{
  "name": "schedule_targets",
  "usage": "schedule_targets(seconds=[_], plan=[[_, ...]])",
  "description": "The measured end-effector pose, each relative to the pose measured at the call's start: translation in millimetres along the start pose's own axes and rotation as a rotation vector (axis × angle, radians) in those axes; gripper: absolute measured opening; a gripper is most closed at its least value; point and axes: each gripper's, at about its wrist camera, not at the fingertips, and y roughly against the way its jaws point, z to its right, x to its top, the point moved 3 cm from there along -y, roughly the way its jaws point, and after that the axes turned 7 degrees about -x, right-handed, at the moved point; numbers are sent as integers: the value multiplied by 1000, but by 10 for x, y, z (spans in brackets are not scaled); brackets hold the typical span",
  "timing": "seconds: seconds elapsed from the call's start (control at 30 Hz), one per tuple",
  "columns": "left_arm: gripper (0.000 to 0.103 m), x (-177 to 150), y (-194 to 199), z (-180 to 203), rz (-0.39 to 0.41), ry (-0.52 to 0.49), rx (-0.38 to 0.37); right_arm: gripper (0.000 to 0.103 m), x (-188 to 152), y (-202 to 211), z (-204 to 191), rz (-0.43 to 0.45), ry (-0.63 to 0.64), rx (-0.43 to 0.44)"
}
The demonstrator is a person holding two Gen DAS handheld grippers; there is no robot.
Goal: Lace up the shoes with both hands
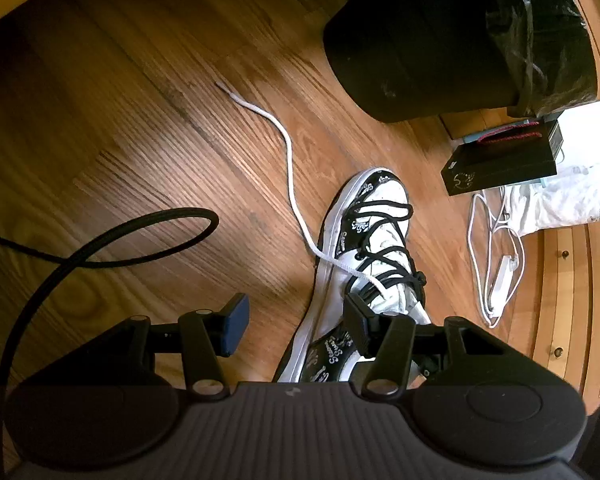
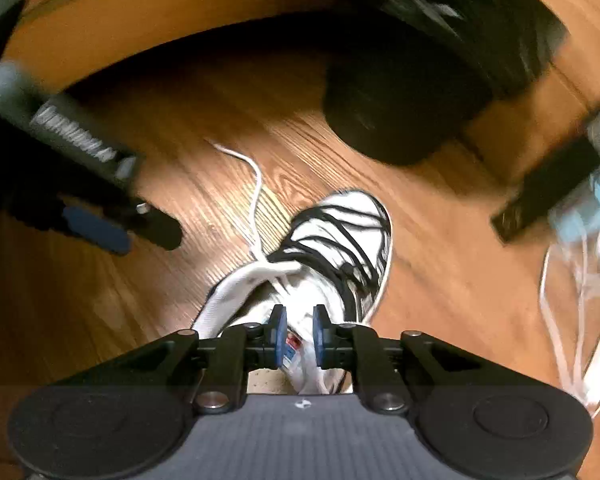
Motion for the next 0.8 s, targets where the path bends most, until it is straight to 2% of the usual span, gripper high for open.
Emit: schedule_targets(seconds=[0.1, 0.3, 0.47, 0.57, 0.73, 0.8], plan=[[55, -3, -2, -7, -4, 3, 1, 18, -19, -58, 8, -22, -18, 13], [55, -2, 6, -34, 3, 18, 3, 18, -86, -103, -145, -24, 60, -1], [56, -4, -13, -32, -2, 17, 0, 16, -136, -131, -88, -43, -4, 67], [56, -3, -14, -49, -1, 29, 1, 16, -151, -116, -79, -47, -14, 74], [56, -9, -25, -40, -6, 17, 4, 13, -159, -132, -103, -67, -11, 72], [56, -13, -23, -43, -7, 14, 11, 5, -148, -138, -105, -61, -7, 66]])
